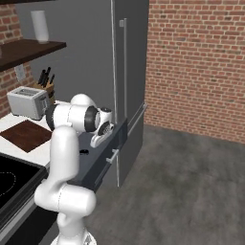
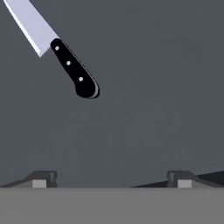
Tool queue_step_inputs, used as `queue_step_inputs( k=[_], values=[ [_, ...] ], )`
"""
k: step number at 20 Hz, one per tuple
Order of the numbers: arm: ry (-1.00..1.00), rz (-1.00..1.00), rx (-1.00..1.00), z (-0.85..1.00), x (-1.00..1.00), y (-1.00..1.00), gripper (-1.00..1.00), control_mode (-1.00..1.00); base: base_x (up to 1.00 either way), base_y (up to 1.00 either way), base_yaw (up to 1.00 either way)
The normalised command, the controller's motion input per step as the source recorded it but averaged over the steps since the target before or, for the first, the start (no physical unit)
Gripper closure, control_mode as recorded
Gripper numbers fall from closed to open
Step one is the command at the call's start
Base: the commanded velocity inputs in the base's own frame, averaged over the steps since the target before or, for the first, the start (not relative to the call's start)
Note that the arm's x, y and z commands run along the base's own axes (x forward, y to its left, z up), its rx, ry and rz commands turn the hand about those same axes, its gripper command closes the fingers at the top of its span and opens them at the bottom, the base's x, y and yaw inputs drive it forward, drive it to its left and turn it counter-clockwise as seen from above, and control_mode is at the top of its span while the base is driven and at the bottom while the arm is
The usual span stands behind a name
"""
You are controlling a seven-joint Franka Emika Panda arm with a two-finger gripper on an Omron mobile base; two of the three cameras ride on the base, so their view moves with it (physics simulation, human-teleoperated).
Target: Pick up the knife from the drawer and place it on the cutting board. Then place the meat from the plate to the cutting board.
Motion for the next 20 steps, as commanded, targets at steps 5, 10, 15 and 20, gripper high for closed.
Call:
queue_step_inputs(
  k=[5,10,15,20],
  values=[
    [0.0,-0.01,-0.07,-0.34,0.0,-0.17,-1.0,-1.0,0.0,0.0,0.0],
    [0.0,0.0,-0.05,-0.32,0.0,-0.5,-1.0,-1.0,0.0,0.0,0.0],
    [0.0,0.0,0.0,-0.03,-0.1,-0.95,-1.0,-1.0,0.0,0.0,0.0],
    [0.0,0.0,0.0,0.0,-0.16,-1.0,-1.0,-1.0,0.0,0.0,0.0]
  ],
)
